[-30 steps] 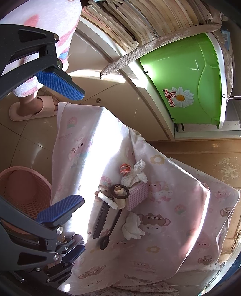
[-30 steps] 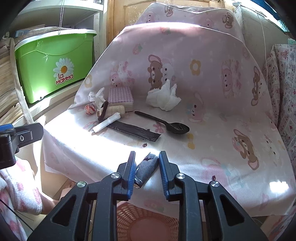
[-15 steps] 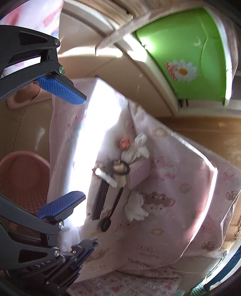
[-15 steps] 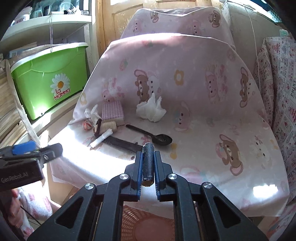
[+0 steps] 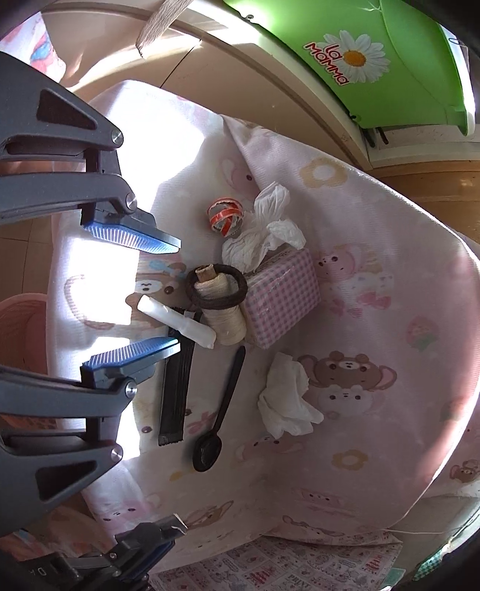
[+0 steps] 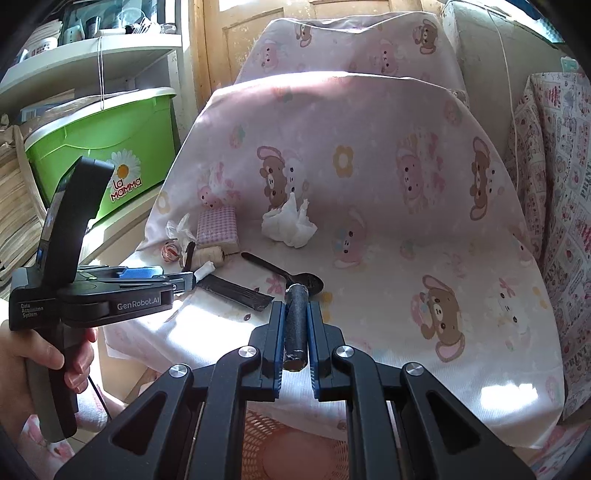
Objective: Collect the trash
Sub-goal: 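Grasp the white tube with the left gripper while the right gripper holds the cylinder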
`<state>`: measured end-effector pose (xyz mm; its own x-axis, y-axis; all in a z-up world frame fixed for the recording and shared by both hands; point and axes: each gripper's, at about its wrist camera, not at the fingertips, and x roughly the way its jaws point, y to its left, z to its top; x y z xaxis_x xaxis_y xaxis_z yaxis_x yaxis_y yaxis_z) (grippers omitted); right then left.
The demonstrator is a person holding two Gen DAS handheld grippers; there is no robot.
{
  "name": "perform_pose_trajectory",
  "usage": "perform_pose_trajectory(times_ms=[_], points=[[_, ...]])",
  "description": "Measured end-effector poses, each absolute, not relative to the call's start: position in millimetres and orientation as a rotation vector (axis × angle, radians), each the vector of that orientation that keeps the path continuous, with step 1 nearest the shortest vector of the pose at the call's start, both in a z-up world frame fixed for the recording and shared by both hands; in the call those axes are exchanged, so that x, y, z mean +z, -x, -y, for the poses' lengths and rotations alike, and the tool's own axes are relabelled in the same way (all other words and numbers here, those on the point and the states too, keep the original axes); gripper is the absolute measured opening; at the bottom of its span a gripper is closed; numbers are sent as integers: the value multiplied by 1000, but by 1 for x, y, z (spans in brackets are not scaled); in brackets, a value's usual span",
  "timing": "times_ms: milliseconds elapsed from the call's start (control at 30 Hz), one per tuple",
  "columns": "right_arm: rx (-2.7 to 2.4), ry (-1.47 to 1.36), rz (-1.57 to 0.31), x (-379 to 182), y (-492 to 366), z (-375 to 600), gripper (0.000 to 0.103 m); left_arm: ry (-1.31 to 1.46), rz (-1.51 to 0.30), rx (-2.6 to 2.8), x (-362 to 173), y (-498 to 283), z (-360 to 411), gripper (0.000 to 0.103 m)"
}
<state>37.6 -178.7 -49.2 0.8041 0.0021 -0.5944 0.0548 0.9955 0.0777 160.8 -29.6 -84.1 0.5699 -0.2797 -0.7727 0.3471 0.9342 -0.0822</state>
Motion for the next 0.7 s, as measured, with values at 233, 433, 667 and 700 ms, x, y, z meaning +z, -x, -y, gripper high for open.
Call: perform_pose_trajectory(times_ms=[233,433,667,700], points=[[-28,-106,-651,-53,-38,180,12,-34,-867,-391,-90,-161,33,14],[-41,-143,-656,-52,-38,186,12,-20,-803,-374,-78,-143,30,9],[-47,-109,-639,-47,-33,182,12,44,-769,-381,-61,-127,16,8],[-44,-105,-639,-46,-32,180,12,49,-766,-384,-60,-125,16,8]])
